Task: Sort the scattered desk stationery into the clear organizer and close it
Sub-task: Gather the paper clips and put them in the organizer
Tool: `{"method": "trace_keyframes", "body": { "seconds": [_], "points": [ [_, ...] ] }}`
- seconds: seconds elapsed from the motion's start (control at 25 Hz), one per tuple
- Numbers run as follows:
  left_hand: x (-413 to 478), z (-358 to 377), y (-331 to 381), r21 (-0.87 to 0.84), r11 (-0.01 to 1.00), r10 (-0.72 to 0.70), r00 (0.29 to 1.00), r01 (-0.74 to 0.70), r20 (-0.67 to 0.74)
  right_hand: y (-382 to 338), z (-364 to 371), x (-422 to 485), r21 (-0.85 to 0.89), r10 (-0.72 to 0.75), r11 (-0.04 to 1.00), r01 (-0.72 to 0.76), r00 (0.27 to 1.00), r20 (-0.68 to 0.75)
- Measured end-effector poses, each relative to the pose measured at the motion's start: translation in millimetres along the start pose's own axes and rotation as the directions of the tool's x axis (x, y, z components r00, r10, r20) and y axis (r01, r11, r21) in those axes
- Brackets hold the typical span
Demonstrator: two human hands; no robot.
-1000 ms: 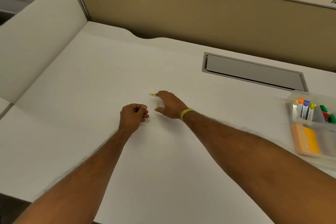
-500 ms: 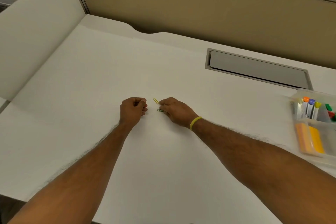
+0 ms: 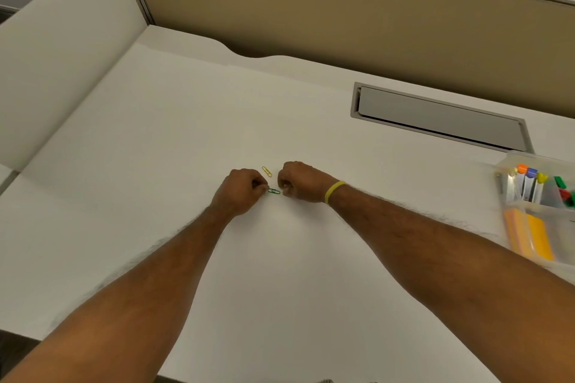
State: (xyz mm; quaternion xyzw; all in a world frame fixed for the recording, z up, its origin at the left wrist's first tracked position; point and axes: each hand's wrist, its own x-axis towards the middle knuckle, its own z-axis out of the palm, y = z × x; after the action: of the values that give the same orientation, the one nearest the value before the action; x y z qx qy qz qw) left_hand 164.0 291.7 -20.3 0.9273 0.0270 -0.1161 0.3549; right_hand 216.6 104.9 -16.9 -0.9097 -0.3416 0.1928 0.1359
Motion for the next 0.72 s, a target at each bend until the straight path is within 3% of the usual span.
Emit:
{"method": "trace_keyframes", "body": {
  "seconds": [0.16, 0.44, 0.52, 0.6, 0.72],
  "points": [
    [11.0, 2.8, 11.2, 0.232, 0.96, 0.122, 0.979, -0.158, 0.162, 7.6, -8.5, 2.4, 0.03, 0.072, 0.997, -0.075, 0.992, 0.105],
    [26.2, 6.3, 20.8, 0.281, 0.954, 0.041, 0.972, -0.108, 0.232, 1.8, -6.2, 1.6, 0.009, 0.136, 0.99, -0.138, 0.984, 0.117],
    [26.3, 5.3, 20.6, 0.284, 0.953, 0.033, 0.965, -0.109, 0.26, 1.0, -3.2, 1.9, 0.167, 0.199, 0.965, -0.204, 0.979, 0.05],
    [25.7, 1.0, 14.9, 0.252, 0.963, 0.027, 0.966, -0.094, 0.257, -3.3, 0.0, 6.9, 0.414, 0.332, 0.861, -0.296, 0.943, -0.018],
    [21.5, -17.3, 0.8, 0.094, 0.995, -0.054, 0.991, 0.043, 0.125, -14.2, -0.1, 23.8, 0.608, 0.468, 0.717, -0.341, 0.882, -0.058]
  ]
}}
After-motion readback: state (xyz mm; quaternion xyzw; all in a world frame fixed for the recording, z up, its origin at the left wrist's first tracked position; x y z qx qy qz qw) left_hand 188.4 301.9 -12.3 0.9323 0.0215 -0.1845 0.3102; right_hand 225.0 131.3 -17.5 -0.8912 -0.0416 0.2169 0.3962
